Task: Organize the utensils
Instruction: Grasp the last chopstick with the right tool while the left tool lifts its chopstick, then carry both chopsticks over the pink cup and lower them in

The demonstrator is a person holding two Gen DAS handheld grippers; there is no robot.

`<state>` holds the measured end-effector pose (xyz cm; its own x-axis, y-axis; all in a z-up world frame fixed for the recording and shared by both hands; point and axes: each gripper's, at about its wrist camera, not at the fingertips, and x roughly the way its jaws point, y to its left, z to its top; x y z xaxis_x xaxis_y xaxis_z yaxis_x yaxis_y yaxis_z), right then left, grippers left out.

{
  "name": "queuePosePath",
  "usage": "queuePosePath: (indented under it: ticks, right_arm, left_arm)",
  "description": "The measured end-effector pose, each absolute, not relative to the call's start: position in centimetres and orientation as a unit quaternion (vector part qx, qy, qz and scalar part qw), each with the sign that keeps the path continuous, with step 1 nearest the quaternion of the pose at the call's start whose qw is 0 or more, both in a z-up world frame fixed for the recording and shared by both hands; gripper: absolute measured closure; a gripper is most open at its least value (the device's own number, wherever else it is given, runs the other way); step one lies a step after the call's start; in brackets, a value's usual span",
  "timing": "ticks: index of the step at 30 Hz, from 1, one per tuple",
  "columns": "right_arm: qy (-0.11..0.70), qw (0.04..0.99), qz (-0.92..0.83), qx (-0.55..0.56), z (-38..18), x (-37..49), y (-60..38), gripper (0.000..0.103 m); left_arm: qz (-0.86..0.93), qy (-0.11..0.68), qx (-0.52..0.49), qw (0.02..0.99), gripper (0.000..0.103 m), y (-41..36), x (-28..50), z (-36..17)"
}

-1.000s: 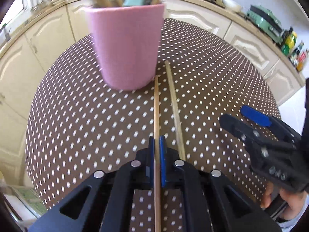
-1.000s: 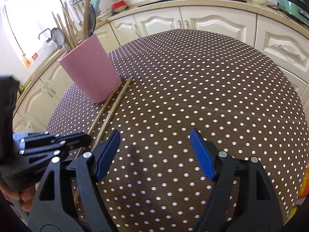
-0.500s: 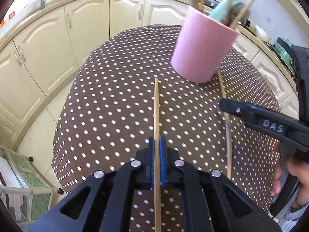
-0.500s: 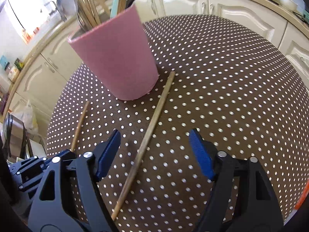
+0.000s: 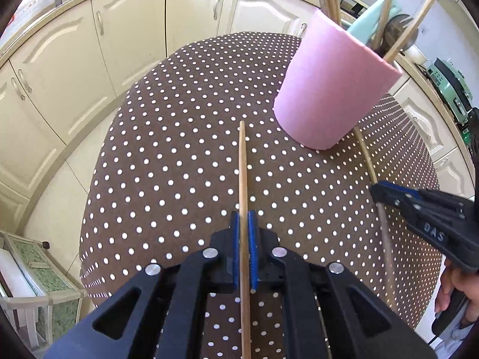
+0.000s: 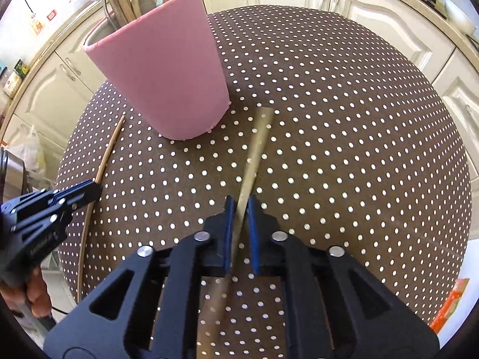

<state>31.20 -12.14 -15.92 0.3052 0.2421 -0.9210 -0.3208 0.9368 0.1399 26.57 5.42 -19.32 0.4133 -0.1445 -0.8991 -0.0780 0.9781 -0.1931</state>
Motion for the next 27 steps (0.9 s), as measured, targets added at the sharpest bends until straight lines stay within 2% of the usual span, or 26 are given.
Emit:
queuePosePath:
  ticks: [7,14,20,27]
  right_arm:
    - [0.551,0.811,0.194,-0.014,-15.5,29.1,-14.6,0.097]
    - [0.511,0.828,0.232,0.028,-13.6,24.4,-18.3,0.096]
    - [0.447,0.854,0.259,0.056,-10.5,21.4,-21.0,0.096]
    - [0.345,0.891,0.284,0.076,-5.9,17.6,-23.0,0.096]
  left_arm:
    - [-0.027,0.530,-0.093,0.842,0.097,5.1,27.1,-19.0]
    - [-0.038,0.468,-0.116,0.875,0.097,4.2,24.0,-16.9]
    - [-0.071,0.374,-0.121,0.917,0.097,3.3,20.8,-13.0]
    - [-0.090,0.253,-0.074,0.960,0.097,1.2,17.6,-8.4]
